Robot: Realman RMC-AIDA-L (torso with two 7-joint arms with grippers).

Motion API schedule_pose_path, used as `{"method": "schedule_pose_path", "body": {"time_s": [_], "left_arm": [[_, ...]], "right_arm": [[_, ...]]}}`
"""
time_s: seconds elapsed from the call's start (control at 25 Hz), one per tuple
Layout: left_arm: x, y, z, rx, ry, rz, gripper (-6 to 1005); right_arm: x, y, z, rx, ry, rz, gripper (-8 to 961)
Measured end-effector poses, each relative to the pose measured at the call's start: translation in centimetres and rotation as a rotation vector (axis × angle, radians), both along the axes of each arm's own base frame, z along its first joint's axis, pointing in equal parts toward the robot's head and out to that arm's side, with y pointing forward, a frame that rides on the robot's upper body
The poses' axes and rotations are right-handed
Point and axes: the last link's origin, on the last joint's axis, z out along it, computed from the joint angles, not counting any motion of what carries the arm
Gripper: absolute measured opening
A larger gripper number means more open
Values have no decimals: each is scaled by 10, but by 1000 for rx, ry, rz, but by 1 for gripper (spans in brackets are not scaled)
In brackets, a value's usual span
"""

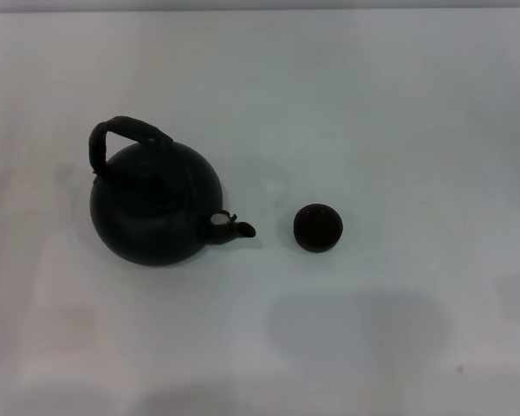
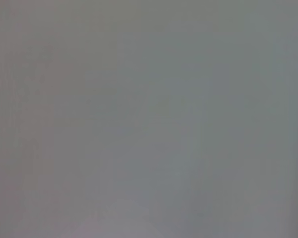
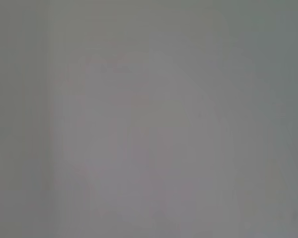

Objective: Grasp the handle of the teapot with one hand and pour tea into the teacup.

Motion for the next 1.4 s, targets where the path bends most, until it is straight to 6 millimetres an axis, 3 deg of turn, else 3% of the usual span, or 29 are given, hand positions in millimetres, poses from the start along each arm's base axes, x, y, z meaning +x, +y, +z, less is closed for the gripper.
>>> {"method": "schedule_pose_path", "body": {"time_s": [0.64,1.4], "left_arm": [[-3,-2,-1,35,65,46,790],[-2,8,3,65,102,48,789]], "right_arm": [[-4,13,-8,-12,8,-4,785],[-6,15,-9,-10,9,0,785]]}}
